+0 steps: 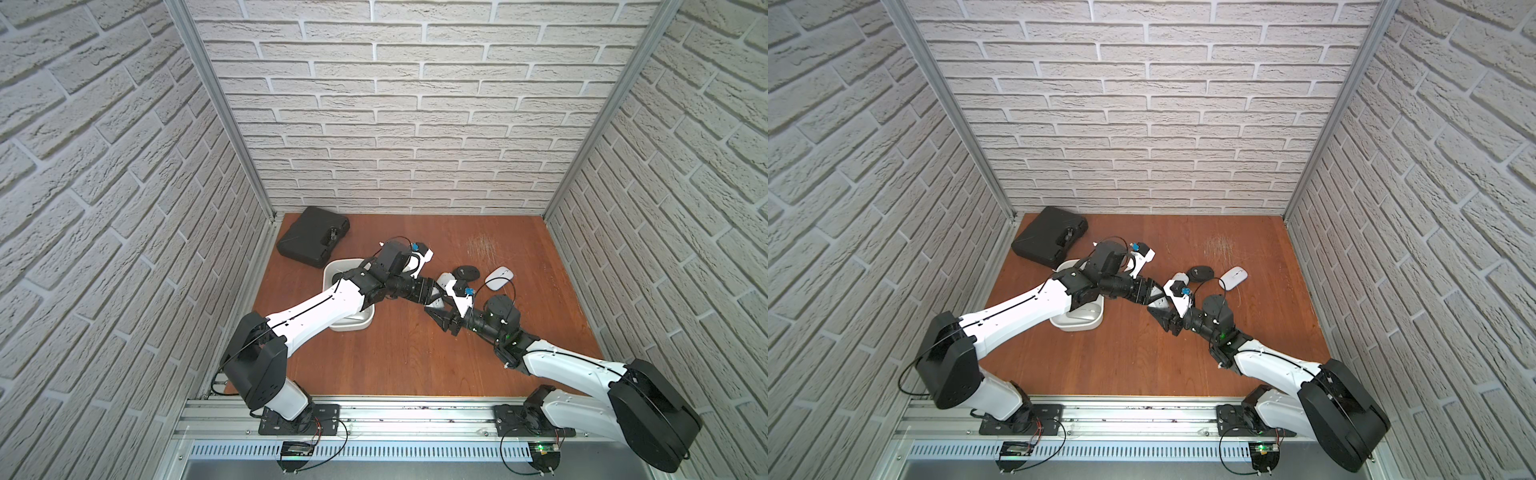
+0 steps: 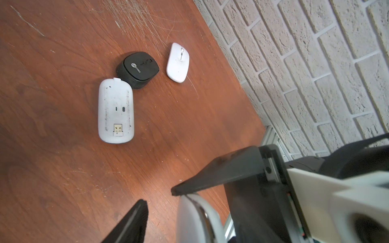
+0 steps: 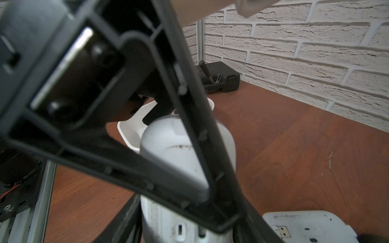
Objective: Put the mouse in the storage box
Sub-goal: Pick up the mouse from the center of the board, then place the mouse in the storage box.
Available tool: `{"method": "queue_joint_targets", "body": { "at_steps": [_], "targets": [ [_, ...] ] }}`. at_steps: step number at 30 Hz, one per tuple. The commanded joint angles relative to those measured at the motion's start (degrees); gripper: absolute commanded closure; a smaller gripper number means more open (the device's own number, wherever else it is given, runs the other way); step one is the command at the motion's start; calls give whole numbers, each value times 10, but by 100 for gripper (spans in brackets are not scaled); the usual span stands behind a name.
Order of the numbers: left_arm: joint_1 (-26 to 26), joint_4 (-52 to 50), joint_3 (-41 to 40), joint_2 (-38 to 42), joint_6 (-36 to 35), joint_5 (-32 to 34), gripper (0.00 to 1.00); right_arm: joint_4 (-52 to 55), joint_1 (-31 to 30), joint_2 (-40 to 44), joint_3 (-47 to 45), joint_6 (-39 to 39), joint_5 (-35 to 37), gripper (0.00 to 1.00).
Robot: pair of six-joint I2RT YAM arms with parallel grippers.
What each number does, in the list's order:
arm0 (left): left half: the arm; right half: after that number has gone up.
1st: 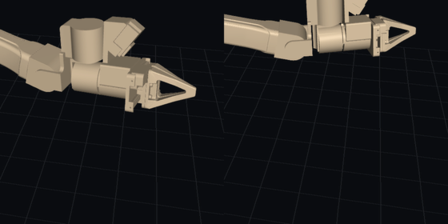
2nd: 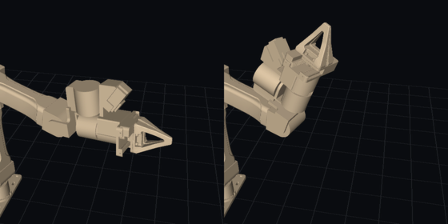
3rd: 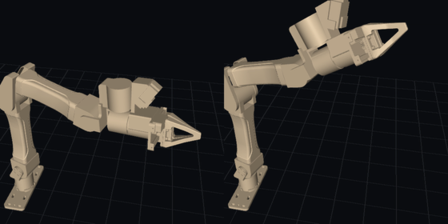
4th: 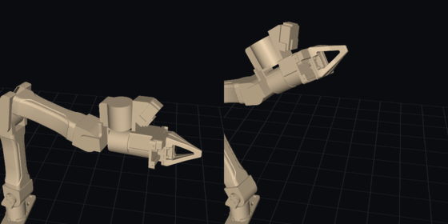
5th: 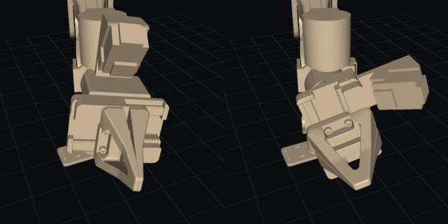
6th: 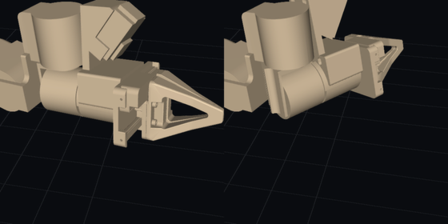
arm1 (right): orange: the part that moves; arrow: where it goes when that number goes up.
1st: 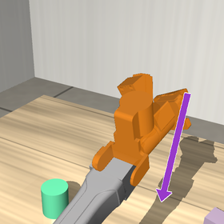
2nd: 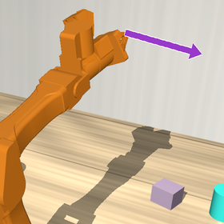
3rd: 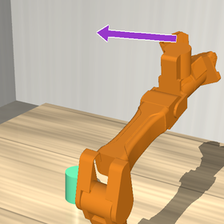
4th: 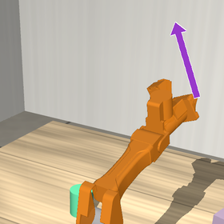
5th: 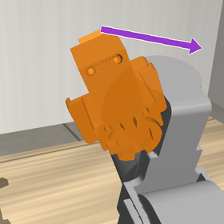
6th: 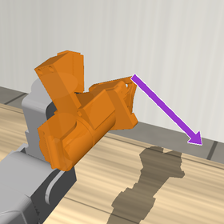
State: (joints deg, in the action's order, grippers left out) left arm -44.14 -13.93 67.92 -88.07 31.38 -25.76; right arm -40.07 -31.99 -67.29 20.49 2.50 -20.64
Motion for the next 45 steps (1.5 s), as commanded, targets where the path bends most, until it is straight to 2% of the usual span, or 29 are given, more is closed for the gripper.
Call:
{"method": "queue_joint_targets", "body": {
  "at_steps": [1, 9, 14, 17, 18, 21, 23, 28, 30, 32, 38, 45],
  "targets": [
    [-9, -12, 9, -1, -18, 8, 35, -24, -4, -1, 7, -9, 3, 50],
    [-22, -19, 7, -2, -18, 18, 58, -21, -5, -3, 10, -8, 3, 49],
    [-24, -18, 11, -4, -17, 14, 81, -14, -5, 0, 10, -9, 5, 49],
    [-23, -13, 13, -5, -10, 7, 92, -1, -5, 2, 16, -8, 5, 48],
    [-23, -12, 13, -3, -9, 5, 94, 2, -5, 3, 17, -8, 5, 45],
    [-18, -19, 13, 5, -8, 20, 100, 6, -5, 3, 17, -2, 17, 29],
    [-4, -29, 6, 15, -4, 41, 100, 5, -5, 3, 17, 4, 31, 21],
    [83, -71, -19, 53, 6, 92, 100, 15, -5, 1, 20, 13, 49, 19],
    [122, -99, -24, 67, -5, 130, 100, 23, -5, -2, 23, 16, 57, 19],
    [151, -141, -18, 73, -28, 198, 100, 27, -5, -3, 23, 16, 61, 19],
    [188, -216, 12, 47, -89, 377, 100, 24, -5, -15, 25, 16, 59, 20],
    [208, -219, 36, -20, -133, 517, 100, 20, -5, -25, 27, 20, 48, 20]
  ]
}}
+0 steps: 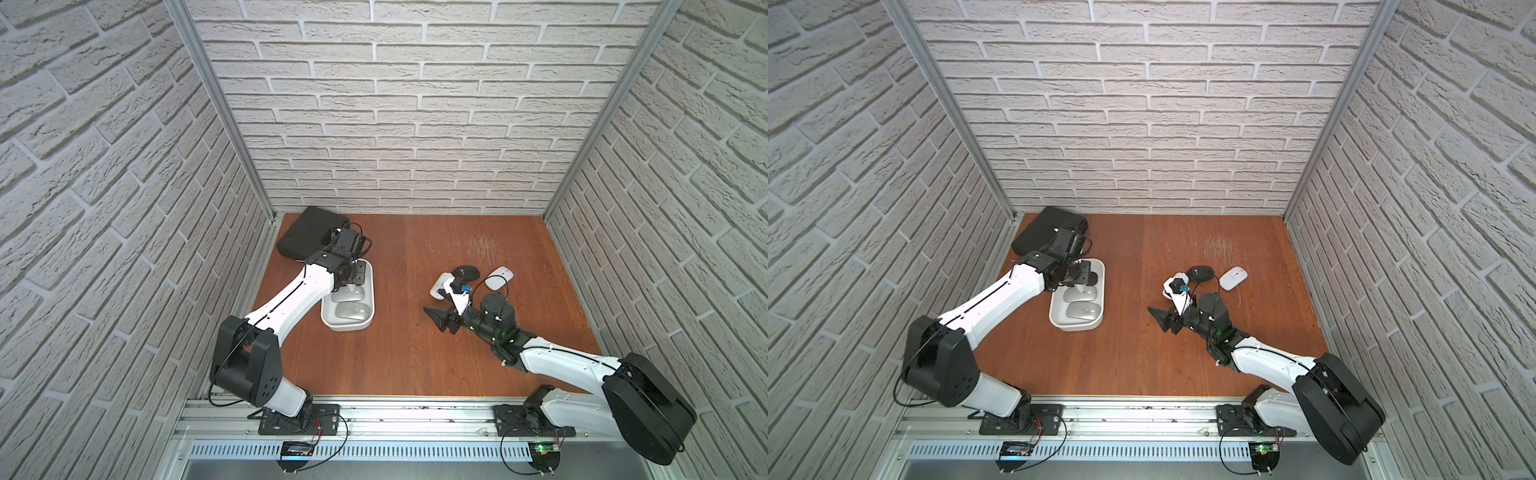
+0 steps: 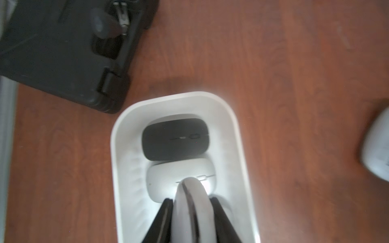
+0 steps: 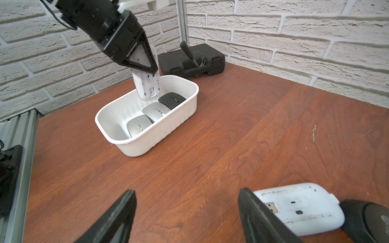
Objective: Put the mouse in the storage box
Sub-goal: Place the mouse in the storage box.
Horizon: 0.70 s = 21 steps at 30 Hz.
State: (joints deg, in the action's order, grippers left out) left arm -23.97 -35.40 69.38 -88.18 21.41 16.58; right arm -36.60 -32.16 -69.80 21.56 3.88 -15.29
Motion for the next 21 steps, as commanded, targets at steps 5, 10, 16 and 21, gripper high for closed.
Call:
{"method": "queue_joint_targets", "body": {
  "at_steps": [5, 10, 16, 21],
  "targets": [
    [8, 10, 45, -84, -66, 154, 100, -14, -4, -1, 16, 7, -6, 20],
    [8, 41, 64, -134, -117, 192, 100, -11, -4, 1, 17, 6, -6, 20],
    [11, 67, 76, -173, -150, 210, 100, -7, -4, 0, 19, 3, -8, 20],
    [11, 90, 83, -193, -164, 204, 96, 2, -4, 0, 25, 2, -9, 20]
  ]
}}
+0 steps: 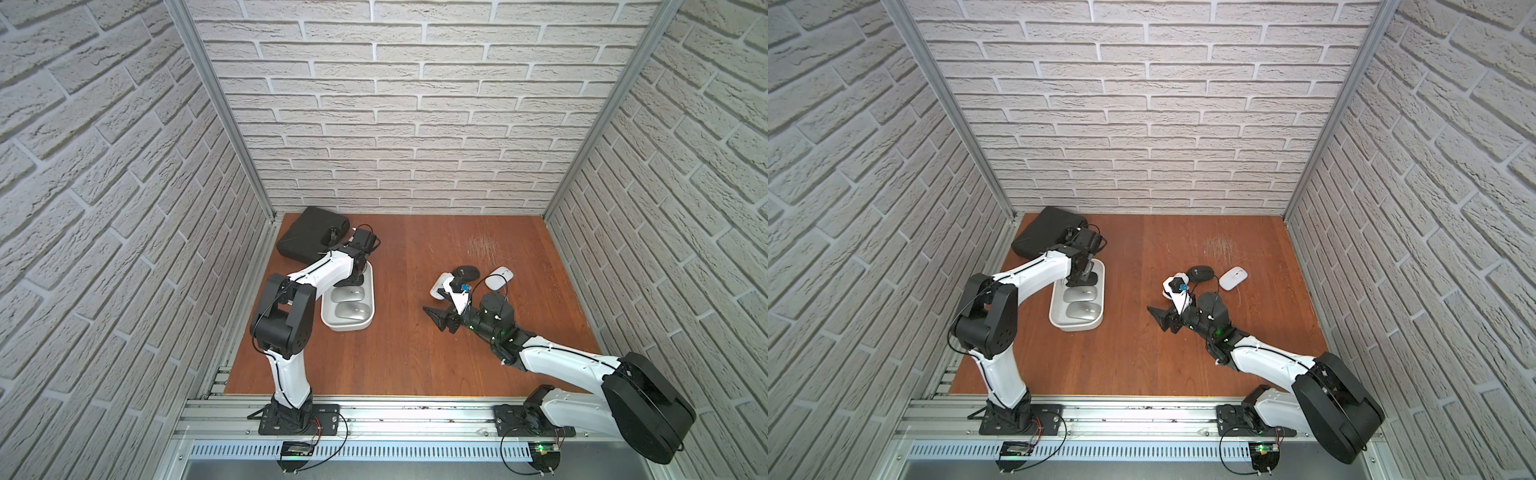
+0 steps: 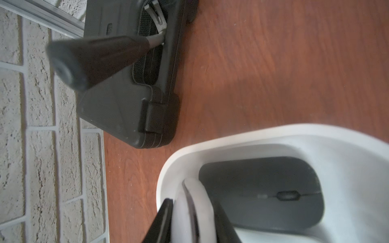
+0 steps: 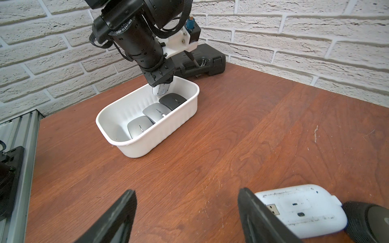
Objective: Put the mouse in the storage box
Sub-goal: Place the mouse in the storage box.
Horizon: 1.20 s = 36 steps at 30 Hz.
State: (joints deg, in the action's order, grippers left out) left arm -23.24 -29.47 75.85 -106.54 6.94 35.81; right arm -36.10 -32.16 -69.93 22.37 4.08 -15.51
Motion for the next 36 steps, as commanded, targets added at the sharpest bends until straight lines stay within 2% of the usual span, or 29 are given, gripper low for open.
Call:
{"method": "queue_joint_targets", "body": {
  "at_steps": [1, 5, 9, 17, 26, 36],
  "targets": [
    [4, 29, 22, -14, -20, 7, 94, -1, -4, 1, 17, 0, -8, 20],
    [3, 30, 23, -30, -22, 0, 80, 4, -4, 4, 18, -3, -4, 20],
    [3, 29, 21, -29, -19, -8, 74, 6, -4, 2, 20, -3, 0, 20],
    [-13, 32, 23, -24, -23, -22, 33, 1, -4, -8, 19, 0, -7, 21],
    [-29, 23, 37, -28, -20, -51, 19, 0, -4, -8, 19, -2, -4, 21],
    [-35, 14, 50, -19, -16, -78, 15, 0, -4, -8, 20, -1, -3, 21]
  ]
}}
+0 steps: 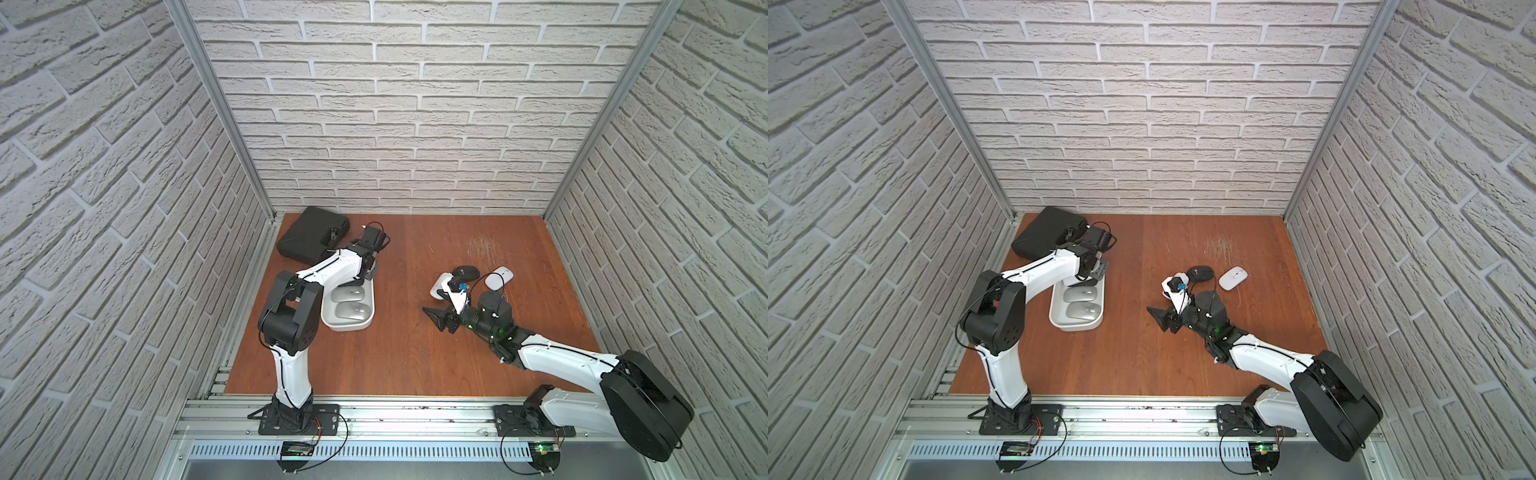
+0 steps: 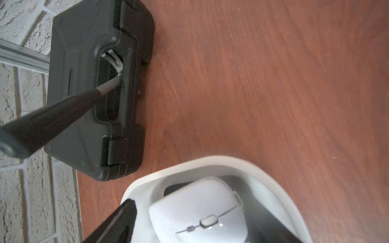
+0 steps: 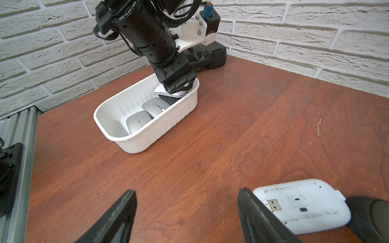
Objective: Put the mouse in the storage box
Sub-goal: Place the mouse in the storage box, then pick up the mouse from the center of the board.
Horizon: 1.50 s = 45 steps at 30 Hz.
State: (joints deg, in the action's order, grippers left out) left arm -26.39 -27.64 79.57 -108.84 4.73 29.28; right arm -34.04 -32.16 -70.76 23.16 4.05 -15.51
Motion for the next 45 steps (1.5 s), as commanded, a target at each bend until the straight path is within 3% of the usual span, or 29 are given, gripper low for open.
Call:
{"method": "queue_joint_targets", "body": {
  "at_steps": [1, 6, 9, 14, 17, 23, 28, 35, 45],
  "targets": [
    [-5, -6, 15, 7, 7, -15, 15, -20, -4, 0, 11, -1, -2, 21],
    [-5, -19, 14, 51, 27, -37, 14, -6, -3, 2, 17, 9, 22, 21],
    [-4, -35, 10, 105, 48, -60, 14, 33, -3, -1, 35, 47, 84, 21],
    [-4, -66, -27, 225, 98, -129, 13, 199, 9, 0, 115, 123, 222, 19],
    [-3, -73, -72, 297, 130, -181, 13, 310, 31, -13, 172, 169, 268, 18],
    [-4, -101, -152, 420, 190, -274, 13, 439, 124, -65, 237, 289, 262, 13],
    [-3, -115, -208, 489, 205, -292, 13, 544, 185, -157, 320, 334, 273, 13],
    [4, -107, -247, 516, 205, -291, 13, 627, 252, -267, 405, 381, 277, 14],
    [4, -104, -244, 511, 202, -291, 13, 670, 281, -337, 464, 385, 307, 14]
  ]
}}
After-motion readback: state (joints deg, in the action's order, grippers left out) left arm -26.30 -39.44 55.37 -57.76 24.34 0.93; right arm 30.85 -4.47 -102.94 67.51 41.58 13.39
